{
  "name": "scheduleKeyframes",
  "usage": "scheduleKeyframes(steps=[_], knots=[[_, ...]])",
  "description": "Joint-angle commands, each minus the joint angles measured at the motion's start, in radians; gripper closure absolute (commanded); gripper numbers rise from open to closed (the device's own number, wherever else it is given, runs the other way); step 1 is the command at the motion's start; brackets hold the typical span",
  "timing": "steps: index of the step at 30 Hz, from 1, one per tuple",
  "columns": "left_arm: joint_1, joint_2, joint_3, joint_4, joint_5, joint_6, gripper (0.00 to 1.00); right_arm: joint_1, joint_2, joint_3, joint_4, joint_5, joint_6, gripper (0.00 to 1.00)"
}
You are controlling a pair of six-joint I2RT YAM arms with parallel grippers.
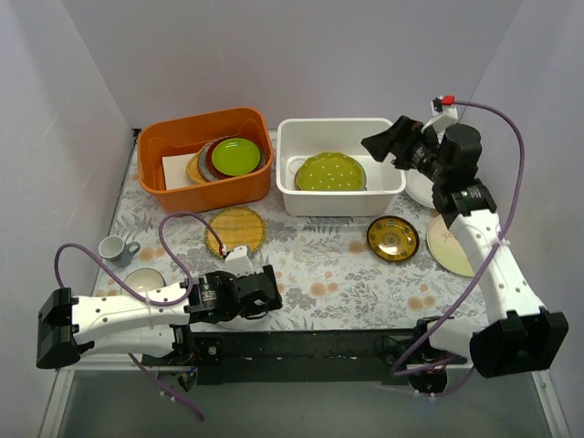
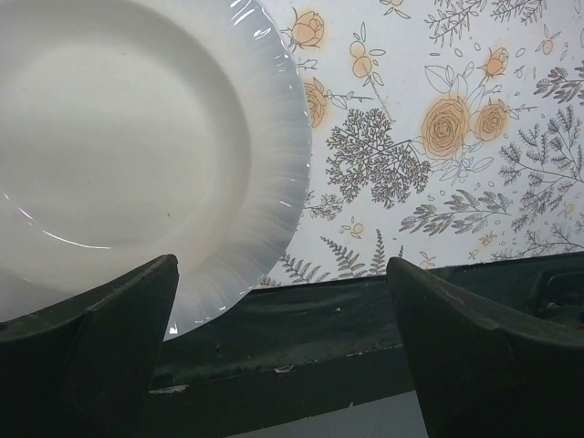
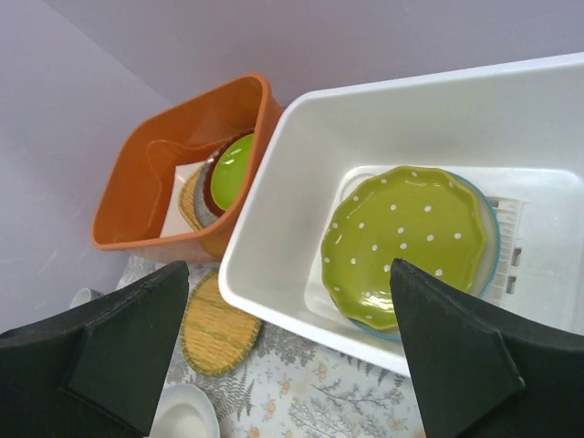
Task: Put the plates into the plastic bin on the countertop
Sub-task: Move the plate to the center of the board.
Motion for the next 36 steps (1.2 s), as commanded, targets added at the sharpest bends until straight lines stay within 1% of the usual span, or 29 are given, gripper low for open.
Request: scheduleKeyframes(steps=[1,2,4,8,9,11,12,13,16,18,19,21,22,23,24,25,27,28,31,35,36], knots=[[0.002,-0.015,0.016,-0.014,0.007,-0.098,0.02,-0.015,-0.155,-0.170,0.148,0.070,0.105,0.02],[0.002,-0.016,0.010,-0.015,0.007,-0.100,0.02,-0.017,-0.216,-0.197,0.158,0.088,0.124,0.02],[0.002,-0.024,0.005,-0.015,0.010,-0.098,0.02,-0.027,-0.272,-0.265,0.161,0.142,0.157,0.02],[0.002,-0.039,-0.004,-0.021,0.011,-0.107,0.02,-0.055,-0.388,-0.306,0.051,0.196,0.153,0.02],[0.001,-0.043,-0.008,-0.020,0.011,-0.107,0.02,-0.058,-0.407,-0.316,0.034,0.208,0.151,0.02],[0.001,-0.053,-0.015,-0.020,0.011,-0.110,0.02,-0.066,-0.453,-0.340,-0.004,0.300,0.176,0.02],[0.001,-0.055,-0.021,-0.017,0.011,-0.110,0.02,-0.069,-0.464,-0.339,-0.064,0.341,0.177,0.02],[0.001,-0.058,-0.021,-0.018,0.011,-0.109,0.02,-0.075,-0.470,-0.340,-0.087,0.390,0.177,0.02],[0.001,-0.061,-0.024,-0.011,0.014,-0.109,0.02,-0.095,-0.482,-0.372,-0.155,0.428,0.191,0.02],[0.001,-0.058,-0.025,-0.009,0.016,-0.109,0.02,-0.116,-0.482,-0.420,-0.150,0.388,0.184,0.02],[0.001,-0.058,-0.027,-0.009,0.016,-0.110,0.02,-0.144,-0.478,-0.435,-0.143,0.327,0.181,0.02],[0.001,-0.059,-0.028,-0.009,0.017,-0.109,0.02,-0.159,-0.453,-0.478,-0.141,0.258,0.179,0.04],[0.001,-0.061,-0.033,-0.009,0.019,-0.109,0.02,-0.225,-0.441,-0.489,-0.138,0.171,0.177,0.05],[0.001,-0.061,-0.036,-0.011,0.020,-0.110,0.02,-0.248,-0.413,-0.501,-0.135,0.127,0.177,0.05],[0.001,-0.067,-0.039,-0.009,0.022,-0.112,0.02,-0.297,-0.401,-0.536,-0.129,0.088,0.177,0.05],[0.001,-0.070,-0.041,-0.009,0.023,-0.112,0.02,-0.323,-0.389,-0.552,-0.115,0.013,0.177,0.05],[0.001,-0.076,-0.048,-0.008,0.025,-0.115,0.02,-0.366,-0.364,-0.587,-0.106,-0.032,0.176,0.05],[0.001,-0.081,-0.051,-0.009,0.025,-0.115,0.02,-0.412,-0.359,-0.615,-0.103,-0.064,0.164,0.05],[0.001,-0.089,-0.065,0.003,0.030,-0.115,0.02,-0.496,-0.353,-0.647,-0.113,-0.097,0.122,0.05],[0.001,-0.086,-0.074,0.029,0.036,-0.114,0.02,-0.536,-0.364,-0.671,-0.170,-0.034,0.075,0.04],[0.001,-0.084,-0.073,0.028,0.037,-0.111,0.02,-0.573,-0.369,-0.681,-0.182,-0.026,0.069,0.04]])
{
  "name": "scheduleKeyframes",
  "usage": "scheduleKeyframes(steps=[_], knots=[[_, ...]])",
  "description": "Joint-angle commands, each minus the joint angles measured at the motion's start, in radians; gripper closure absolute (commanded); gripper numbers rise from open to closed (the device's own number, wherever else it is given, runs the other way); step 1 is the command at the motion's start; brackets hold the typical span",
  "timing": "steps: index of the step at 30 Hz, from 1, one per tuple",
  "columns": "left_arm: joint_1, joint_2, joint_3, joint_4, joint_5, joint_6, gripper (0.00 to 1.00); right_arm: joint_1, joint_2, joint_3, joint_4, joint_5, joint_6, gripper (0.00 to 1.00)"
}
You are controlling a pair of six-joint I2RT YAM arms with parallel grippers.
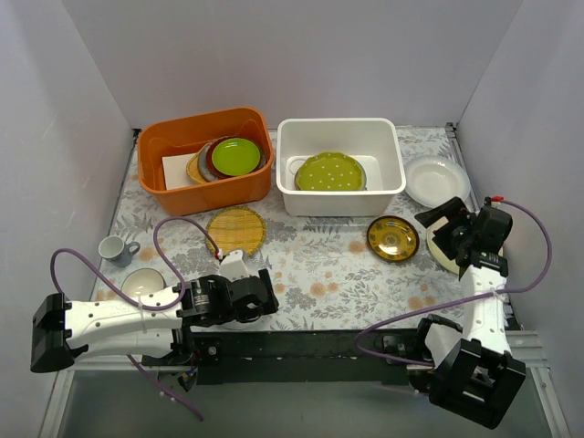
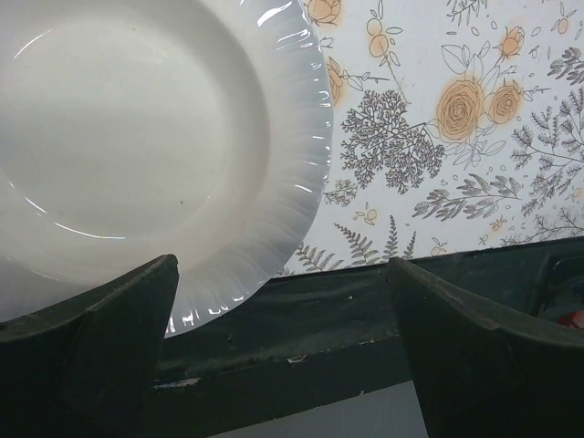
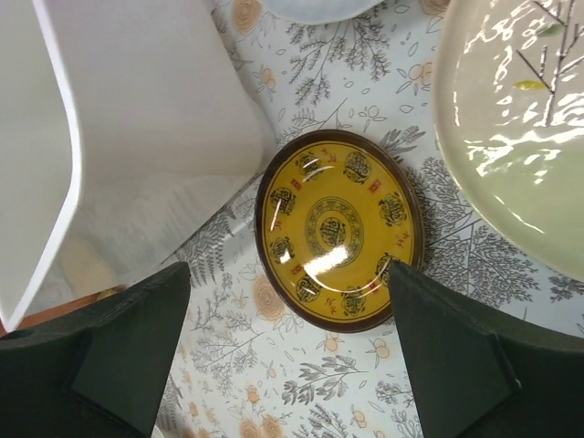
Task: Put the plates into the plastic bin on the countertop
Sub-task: Move the plate to the center of the board.
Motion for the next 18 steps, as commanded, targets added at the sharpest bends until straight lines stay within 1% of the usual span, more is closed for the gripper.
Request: scheduleKeyframes(steps=[1,9,14,18], knots=[[0.001,-0.009,-0.008,0.017,0.004,-0.110,0.02,-0.079,-0.030,-0.034,-0.016,-0.013,-0.067,0.04],[0.001,-0.003,-0.008,0.017,0.009,-0.100,0.02,-0.214,-0.040,-0.173,0.027,-0.078,-0.058,0.04],[0.001,-0.003,-0.016,0.025,0.012,-0.100,0.02,-0.260,-0.045,-0.216,0.050,-0.087,-0.041,0.04],[0.001,0.002,-0.019,0.031,0.014,-0.100,0.02,-0.291,-0.057,-0.235,0.038,-0.076,-0.035,0.04]])
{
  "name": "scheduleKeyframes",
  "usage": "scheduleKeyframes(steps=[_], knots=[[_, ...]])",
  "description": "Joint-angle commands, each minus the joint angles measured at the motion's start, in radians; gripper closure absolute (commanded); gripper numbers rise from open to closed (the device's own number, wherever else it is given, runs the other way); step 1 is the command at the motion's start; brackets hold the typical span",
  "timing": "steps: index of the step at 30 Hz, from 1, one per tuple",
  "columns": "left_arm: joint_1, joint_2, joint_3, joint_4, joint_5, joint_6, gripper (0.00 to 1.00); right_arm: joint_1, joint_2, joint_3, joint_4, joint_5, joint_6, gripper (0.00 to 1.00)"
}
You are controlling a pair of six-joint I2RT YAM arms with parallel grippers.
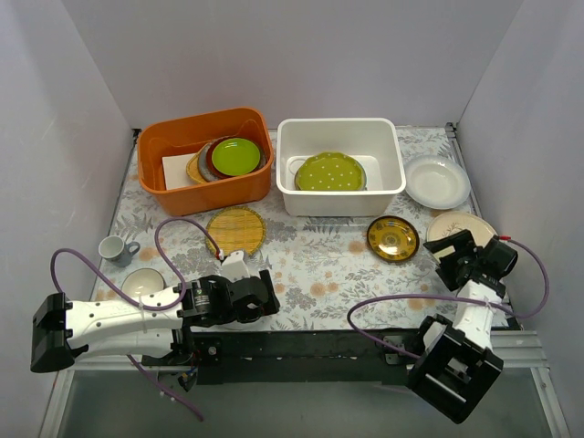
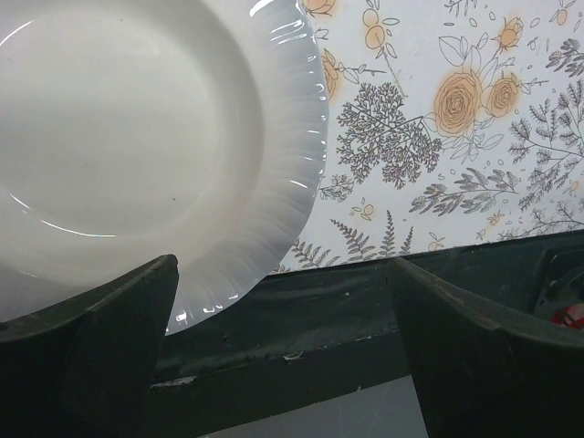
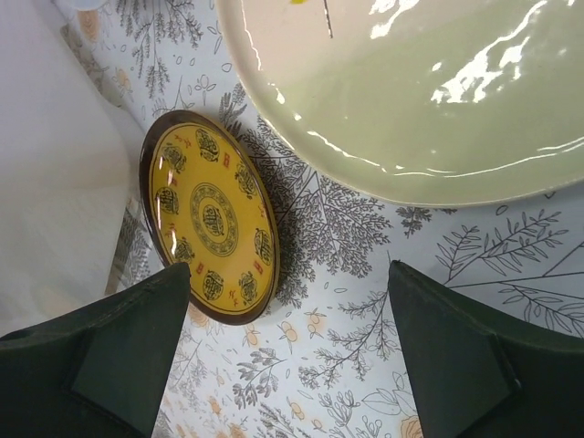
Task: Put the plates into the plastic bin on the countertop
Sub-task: Move the plate to the center of the board.
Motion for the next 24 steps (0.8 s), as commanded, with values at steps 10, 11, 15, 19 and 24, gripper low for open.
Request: scheduleKeyframes(steps=[10,11,15,19,24], knots=[[0.001,0.000,-0.014,0.010,0.003,-0.100,0.02,-0.097,-0.093,-0.097,-0.014,0.040,0.044,0.05],[0.001,-0.001,-0.014,0.010,0.003,-0.100,0.02,-0.103,-0.093,-0.108,-0.012,0.040,0.046,0.05],[0.001,-0.005,-0.020,0.013,0.005,-0.104,0.02,-0.154,-0.070,-0.120,-0.008,0.036,0.052,0.06],[0.001,-0.005,-0.029,0.017,0.006,-0.103,0.02,-0.192,-0.035,-0.137,0.044,-0.004,0.058,0.28],[0.001,-0.003,-0.031,0.022,0.005,-0.106,0.02,-0.255,0.042,-0.159,0.095,-0.062,0.066,0.46]])
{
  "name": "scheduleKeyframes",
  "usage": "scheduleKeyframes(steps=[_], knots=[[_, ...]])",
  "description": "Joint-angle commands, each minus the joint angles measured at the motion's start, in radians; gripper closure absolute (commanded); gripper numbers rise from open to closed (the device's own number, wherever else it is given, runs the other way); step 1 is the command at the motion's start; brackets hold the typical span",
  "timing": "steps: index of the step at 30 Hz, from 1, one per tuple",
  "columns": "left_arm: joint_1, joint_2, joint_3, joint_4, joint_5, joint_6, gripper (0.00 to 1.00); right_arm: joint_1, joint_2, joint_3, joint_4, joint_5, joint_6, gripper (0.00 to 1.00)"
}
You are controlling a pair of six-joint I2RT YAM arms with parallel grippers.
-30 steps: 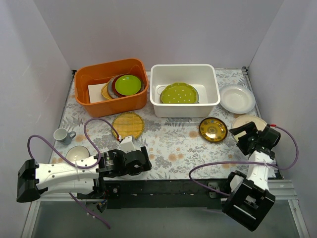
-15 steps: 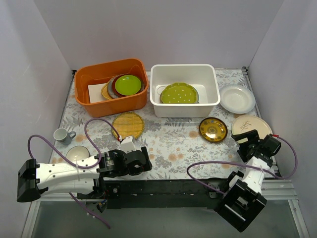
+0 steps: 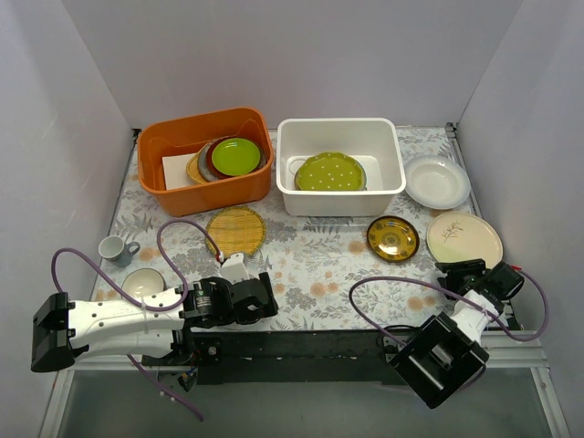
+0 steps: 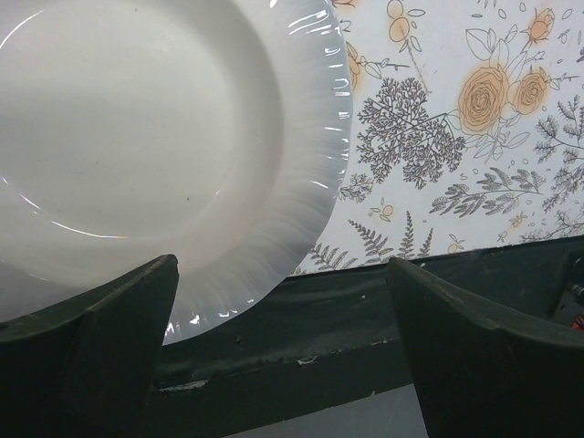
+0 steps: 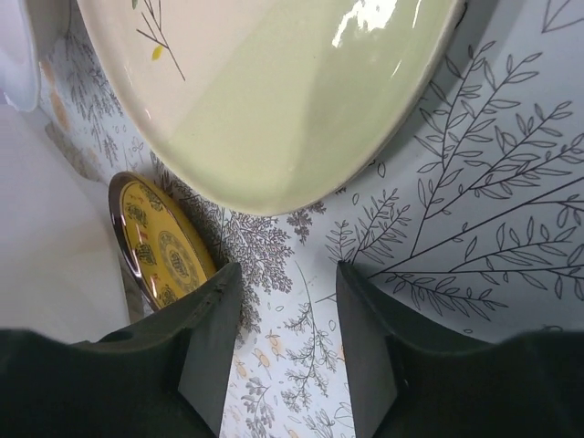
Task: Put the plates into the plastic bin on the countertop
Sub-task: Move the plate to the center of the board.
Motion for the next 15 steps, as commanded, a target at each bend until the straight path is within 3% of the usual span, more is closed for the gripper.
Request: scheduleKeyframes(steps=[1,5,11,15], knots=[[0.001,-0.009,-0.006,0.014,0.000,-0.106,0.02,-0.048,0.065,-0.024,0.050,-0.044,-0.016,0.46],[0.002,-0.003,-0.010,0.027,0.003,-0.106,0.02,-0.080,0.093,-0.018,0.047,-0.064,-0.048,0.47],[0.001,0.014,-0.001,0.028,0.003,-0.101,0.02,-0.088,0.088,-0.051,0.073,-0.110,-0.030,0.78],[0.001,0.014,-0.001,0.030,0.005,-0.104,0.02,-0.088,0.082,-0.058,0.070,-0.143,-0.033,0.89]])
